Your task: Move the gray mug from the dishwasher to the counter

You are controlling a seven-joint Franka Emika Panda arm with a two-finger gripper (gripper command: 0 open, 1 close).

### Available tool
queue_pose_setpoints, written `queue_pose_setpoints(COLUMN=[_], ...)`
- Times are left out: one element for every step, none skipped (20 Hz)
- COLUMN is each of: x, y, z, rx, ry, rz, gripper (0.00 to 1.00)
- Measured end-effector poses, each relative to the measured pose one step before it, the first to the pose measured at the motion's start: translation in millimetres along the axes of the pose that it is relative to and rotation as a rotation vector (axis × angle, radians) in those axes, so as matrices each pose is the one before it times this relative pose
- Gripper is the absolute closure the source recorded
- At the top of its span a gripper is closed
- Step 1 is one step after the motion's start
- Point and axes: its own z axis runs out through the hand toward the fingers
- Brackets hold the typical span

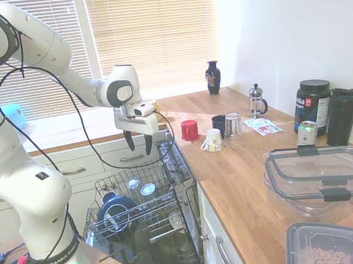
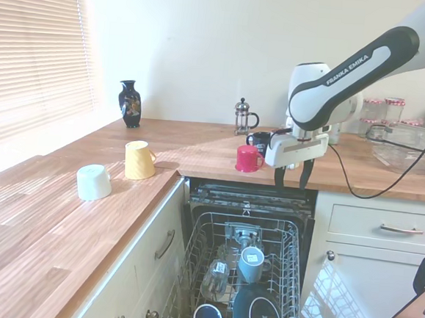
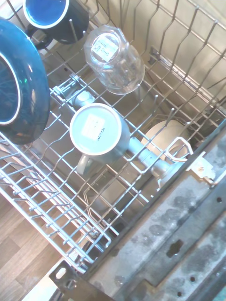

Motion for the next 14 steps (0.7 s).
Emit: queue_pose_setpoints(x=[-0.04,-0.36,-0.57,-0.95,-0.86,-0.73,-0.43,0.26,0.96,1.04,1.35,0.74,0.14,0.11], y=[0.04,0.33,-0.12,-0.74,-1.06,-1.17,-1.19,-1.27,-1.10,-0.96,-1.71,-2.17,-2.88,-3.18], z=[0.41,0.48,0.81,1.66,2.67,4.00,5.09,5.75,6.57,6.58,6.99,7.48,7.85,7.69], rx=[-0.00121,-0.00419,-0.00373,-0.00397,-0.00417,-0.00559,-0.00676,-0.00637,-0.00674,-0.00809,-0.00656,-0.01002,-0.00859,-0.00754], ry=[-0.00108,-0.00243,-0.00227,-0.00287,-0.00397,-0.00601,-0.00675,-0.00502,-0.00295,-0.00160,0.00393,0.00526,0.00611,0.01003], rz=[-0.00008,-0.00253,-0.00964,-0.01880,-0.02063,-0.01905,-0.01957,-0.02561,-0.02659,-0.02795,-0.03103,-0.03477,-0.03611,-0.03477], gripper=[0.00,0.00,0.00,0.00,0.00,0.00,0.00,0.00,0.00,0.00,0.00,0.00,0.00,0.00])
